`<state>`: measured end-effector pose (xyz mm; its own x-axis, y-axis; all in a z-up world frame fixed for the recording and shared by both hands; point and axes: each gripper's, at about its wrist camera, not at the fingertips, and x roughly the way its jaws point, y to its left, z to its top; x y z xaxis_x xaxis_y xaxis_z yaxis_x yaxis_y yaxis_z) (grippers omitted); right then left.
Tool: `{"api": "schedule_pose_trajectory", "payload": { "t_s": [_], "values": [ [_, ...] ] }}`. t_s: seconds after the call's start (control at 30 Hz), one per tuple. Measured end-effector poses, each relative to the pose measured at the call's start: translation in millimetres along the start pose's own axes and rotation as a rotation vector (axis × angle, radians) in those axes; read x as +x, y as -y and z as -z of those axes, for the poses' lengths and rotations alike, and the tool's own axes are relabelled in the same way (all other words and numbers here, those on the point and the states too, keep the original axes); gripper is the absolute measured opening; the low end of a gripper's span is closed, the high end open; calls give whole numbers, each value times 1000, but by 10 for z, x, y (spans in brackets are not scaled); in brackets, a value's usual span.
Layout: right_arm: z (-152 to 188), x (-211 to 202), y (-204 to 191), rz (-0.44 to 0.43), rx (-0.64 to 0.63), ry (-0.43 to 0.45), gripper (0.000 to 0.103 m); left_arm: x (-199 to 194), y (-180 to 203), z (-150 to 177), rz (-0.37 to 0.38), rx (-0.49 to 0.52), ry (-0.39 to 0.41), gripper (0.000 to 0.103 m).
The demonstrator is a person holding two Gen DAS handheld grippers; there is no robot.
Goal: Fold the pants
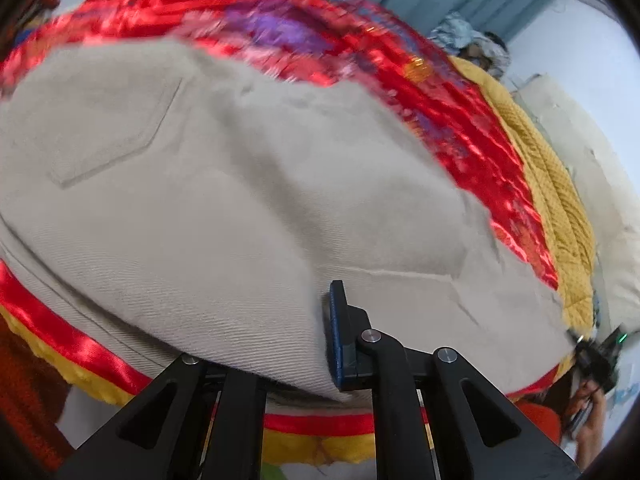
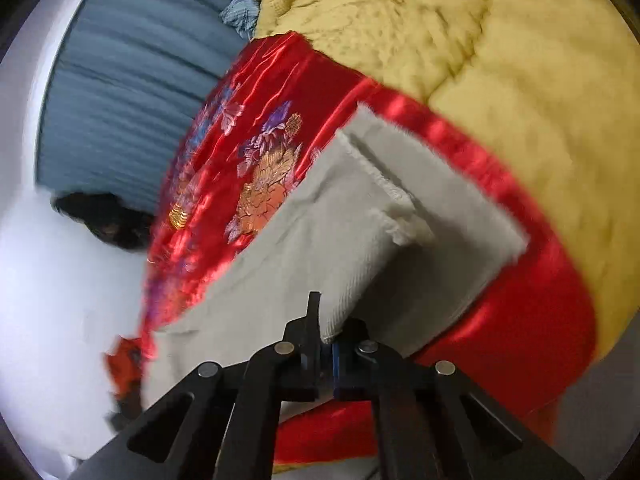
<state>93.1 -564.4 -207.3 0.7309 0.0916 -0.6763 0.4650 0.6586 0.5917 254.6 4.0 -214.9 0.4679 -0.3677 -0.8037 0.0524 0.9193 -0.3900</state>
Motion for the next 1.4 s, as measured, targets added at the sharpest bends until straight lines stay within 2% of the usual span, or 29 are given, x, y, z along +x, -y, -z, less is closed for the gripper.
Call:
{"api": "schedule_pose_trajectory", "payload": {
  "t_s": [0.07, 0.1, 0.13, 0.23, 0.33, 0.57, 0.6, 0.63, 0.67, 0.73, 0.8, 0.83, 0.87, 0.97, 1.07, 1.13, 1.2, 1.3, 1.4],
  "values": [
    [-10, -173, -401, 125, -322, 86, 3, -9, 88, 33, -14, 50, 14, 10],
    [12, -158, -434, 175, -382, 83, 3, 37, 120, 59, -20, 68, 0, 10],
    [4, -64, -371, 225, -399, 43, 3, 118, 139, 94, -26, 80, -25, 10],
    [-8, 246, 46, 274, -253, -104, 5, 240, 177, 171, -69, 115, -41, 10],
    [-41, 188, -7, 284, -253, -68, 5, 234, 174, 160, -70, 122, -40, 10],
    [-54, 178, 128, 276, -187, -72, 8, 218, 222, 198, -99, 161, -31, 12],
    [-50, 148, 148, 292, -173, -53, 14, 212, 225, 203, -107, 164, -34, 16],
    [-44, 98, 176, 313, -153, -27, 24, 189, 232, 210, -118, 169, -39, 19],
    [-31, 27, 216, 342, -128, 2, 29, 178, 238, 216, -128, 174, -43, 22],
    [-17, -102, 310, 424, -67, 55, 42, 94, 258, 254, -159, 195, -58, 45],
    [30, -350, 413, 511, 12, 143, 42, -70, 273, 304, -206, 208, -64, 60],
    [60, -495, 419, 534, 31, 202, 42, -148, 273, 323, -217, 213, -57, 63],
    [77, -580, 400, 540, 25, 234, 42, -266, 281, 352, -224, 216, -42, 63],
    [88, -697, 136, 476, -96, 286, 42, -540, 309, 385, -229, 221, 28, 66],
    [57, -549, -216, 383, -270, 249, 42, -642, 396, 297, -208, 232, 91, 70],
    [35, -335, -447, 340, -399, 175, 42, -575, 500, 198, -191, 268, 101, 73],
    [36, -161, -531, 325, -467, 113, 42, -425, 574, 115, -180, 310, 98, 74],
    [1, 121, -446, 330, -478, 6, 42, -102, 633, 40, -190, 347, 47, 74],
    [-15, 336, -184, 388, -412, -105, 42, 210, 622, 81, -224, 365, -34, 74]
  ]
}}
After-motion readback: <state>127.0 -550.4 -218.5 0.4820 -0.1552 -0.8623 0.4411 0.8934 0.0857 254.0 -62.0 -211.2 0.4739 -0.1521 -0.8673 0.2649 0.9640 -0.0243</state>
